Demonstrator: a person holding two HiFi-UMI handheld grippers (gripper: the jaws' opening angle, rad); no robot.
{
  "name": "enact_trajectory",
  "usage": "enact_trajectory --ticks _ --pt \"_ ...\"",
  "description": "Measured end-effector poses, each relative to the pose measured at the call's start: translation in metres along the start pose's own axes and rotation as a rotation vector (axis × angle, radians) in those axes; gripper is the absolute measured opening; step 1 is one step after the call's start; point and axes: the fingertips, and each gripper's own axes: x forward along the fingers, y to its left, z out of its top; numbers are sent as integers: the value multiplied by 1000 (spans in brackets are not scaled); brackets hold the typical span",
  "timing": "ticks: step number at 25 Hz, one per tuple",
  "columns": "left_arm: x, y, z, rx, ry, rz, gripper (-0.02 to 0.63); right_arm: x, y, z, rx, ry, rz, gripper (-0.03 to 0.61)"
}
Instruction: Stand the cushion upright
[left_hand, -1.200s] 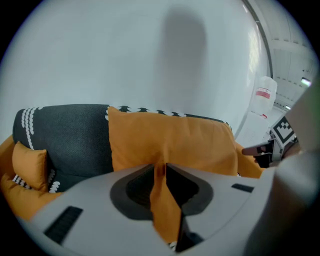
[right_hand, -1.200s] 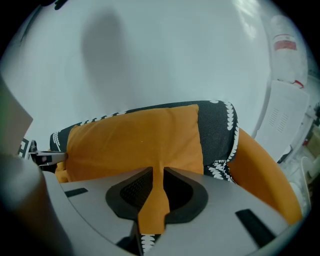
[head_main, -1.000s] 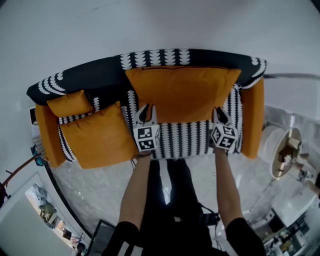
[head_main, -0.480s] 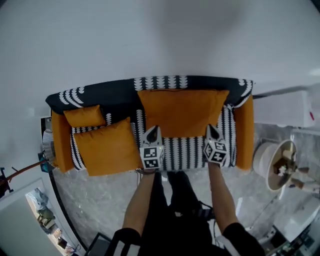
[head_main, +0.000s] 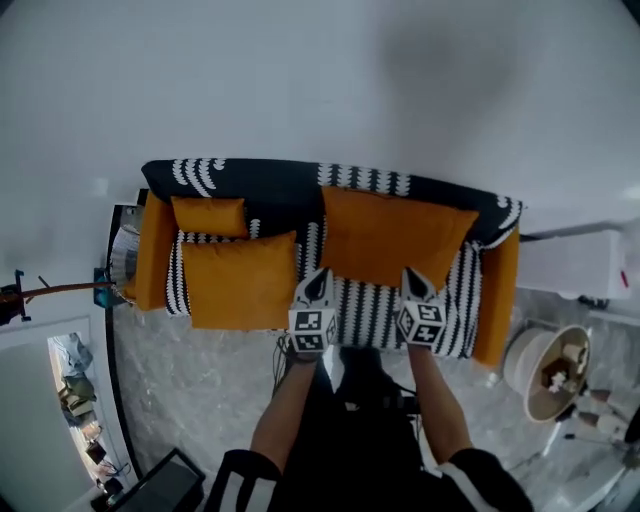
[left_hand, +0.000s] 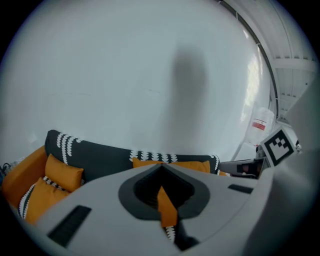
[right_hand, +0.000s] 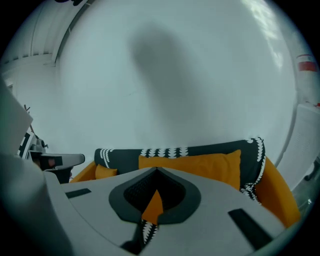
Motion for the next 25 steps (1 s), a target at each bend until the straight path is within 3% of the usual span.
enact_trajectory --ticks 10,16,25 --pt "-68 108 -1 -47 -40 75 -3 29 140 12 -83 2 129 -5" --pt "-96 217 0 -50 -27 95 -3 65 229 5 -87 8 126 -5" --pt "-119 370 -26 -55 34 108 -3 132 354 -47 -52 86 115 -5"
